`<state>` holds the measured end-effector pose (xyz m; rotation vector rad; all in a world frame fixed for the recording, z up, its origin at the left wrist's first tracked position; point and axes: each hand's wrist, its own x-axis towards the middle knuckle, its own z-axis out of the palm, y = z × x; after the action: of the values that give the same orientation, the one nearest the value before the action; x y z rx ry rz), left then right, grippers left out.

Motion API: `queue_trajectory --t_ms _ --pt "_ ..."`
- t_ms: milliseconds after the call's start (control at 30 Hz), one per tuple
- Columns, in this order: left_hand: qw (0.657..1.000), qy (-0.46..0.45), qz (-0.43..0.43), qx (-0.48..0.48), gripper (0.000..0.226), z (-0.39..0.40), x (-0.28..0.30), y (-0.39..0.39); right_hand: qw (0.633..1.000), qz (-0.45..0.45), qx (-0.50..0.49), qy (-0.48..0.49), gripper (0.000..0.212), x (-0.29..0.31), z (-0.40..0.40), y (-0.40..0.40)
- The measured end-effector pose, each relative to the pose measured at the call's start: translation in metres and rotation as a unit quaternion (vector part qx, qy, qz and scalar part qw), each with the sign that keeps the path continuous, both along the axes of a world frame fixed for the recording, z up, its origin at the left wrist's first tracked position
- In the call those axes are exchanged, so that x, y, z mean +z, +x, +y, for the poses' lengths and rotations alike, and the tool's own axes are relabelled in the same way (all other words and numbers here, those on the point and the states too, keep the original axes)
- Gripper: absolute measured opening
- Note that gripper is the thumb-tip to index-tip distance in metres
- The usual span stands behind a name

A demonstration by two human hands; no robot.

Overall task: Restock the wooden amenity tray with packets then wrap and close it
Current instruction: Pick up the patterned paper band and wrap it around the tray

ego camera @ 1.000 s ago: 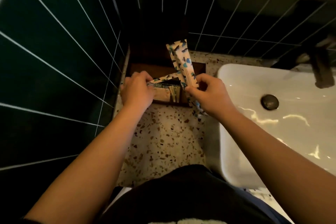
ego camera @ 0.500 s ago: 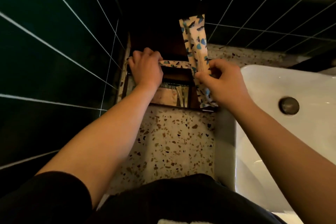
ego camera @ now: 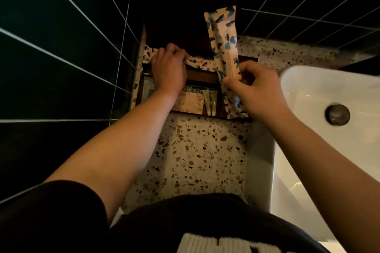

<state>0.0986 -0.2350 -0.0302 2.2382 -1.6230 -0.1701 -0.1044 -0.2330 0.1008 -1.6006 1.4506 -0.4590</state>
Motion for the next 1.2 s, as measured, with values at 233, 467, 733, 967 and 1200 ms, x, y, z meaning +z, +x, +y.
queue_trajectory --t_ms 233,467,733,967,1200 --pt "0.996 0.068 0.054 -0.009 0.044 0.017 0.003 -0.011 1.000 0.003 0.008 0.009 0.012 -0.002 0.004 0.003" --pt "0.995 0.025 0.093 -0.007 0.036 0.037 0.010 -0.006 0.998 0.035 0.058 0.011 0.017 0.003 -0.008 0.011" --pt "0.982 0.065 0.093 0.151 0.071 0.088 0.015 0.004 0.970 0.153 0.173 -0.074 0.033 0.003 -0.050 0.045" --pt "0.978 0.119 0.061 0.161 0.083 0.099 0.002 -0.001 0.910 0.264 0.306 -0.093 0.047 -0.033 -0.076 0.099" --pt "0.978 0.132 0.017 0.159 0.087 0.098 -0.004 -0.001 0.854 0.359 0.365 -0.094 0.031 -0.072 -0.068 0.132"
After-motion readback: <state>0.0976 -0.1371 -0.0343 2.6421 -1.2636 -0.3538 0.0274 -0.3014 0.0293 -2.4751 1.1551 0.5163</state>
